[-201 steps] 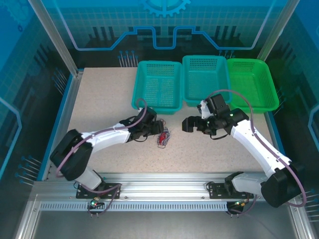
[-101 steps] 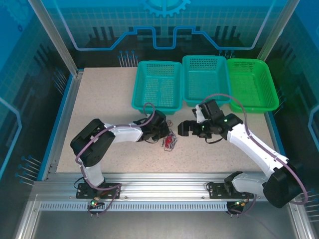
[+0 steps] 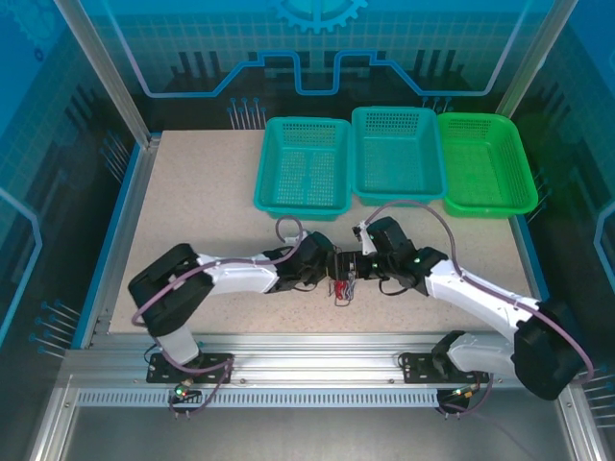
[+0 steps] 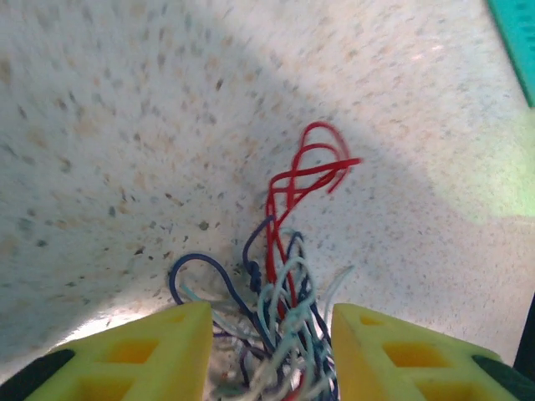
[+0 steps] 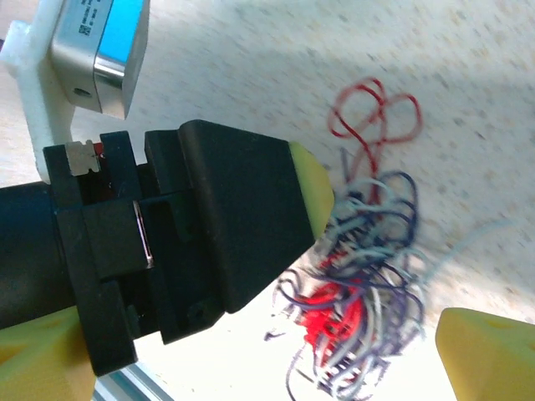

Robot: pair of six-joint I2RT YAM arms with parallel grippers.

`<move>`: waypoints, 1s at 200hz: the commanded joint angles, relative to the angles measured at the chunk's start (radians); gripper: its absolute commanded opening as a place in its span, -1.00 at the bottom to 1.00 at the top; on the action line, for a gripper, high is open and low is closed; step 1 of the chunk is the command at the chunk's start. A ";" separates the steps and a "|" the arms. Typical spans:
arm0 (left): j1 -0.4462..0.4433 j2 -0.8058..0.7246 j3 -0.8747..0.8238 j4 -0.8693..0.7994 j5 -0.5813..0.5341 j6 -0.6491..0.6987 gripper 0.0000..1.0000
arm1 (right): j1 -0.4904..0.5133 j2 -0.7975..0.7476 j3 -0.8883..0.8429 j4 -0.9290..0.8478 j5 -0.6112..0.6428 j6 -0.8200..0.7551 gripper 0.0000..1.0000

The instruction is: Untangle the cables

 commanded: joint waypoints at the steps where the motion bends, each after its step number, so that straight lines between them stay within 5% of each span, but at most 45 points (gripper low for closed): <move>1: 0.045 -0.177 -0.006 -0.125 -0.099 0.160 -0.10 | -0.010 0.001 -0.086 -0.063 0.141 -0.046 1.00; 69: 0.140 -0.391 -0.062 -0.307 -0.044 0.700 -0.06 | 0.042 0.256 0.028 -0.079 0.164 -0.021 1.00; 117: 0.191 -0.380 -0.057 -0.469 -0.006 0.737 -0.04 | 0.041 0.040 -0.024 0.028 -0.026 -0.063 1.00; 155: 0.195 -0.371 -0.061 -0.452 0.026 0.734 0.01 | 0.012 -0.182 -0.052 -0.158 0.116 0.011 1.00; 200: 0.195 -0.436 -0.077 -0.385 0.055 0.864 0.07 | 0.016 0.001 -0.005 -0.248 0.160 0.090 1.00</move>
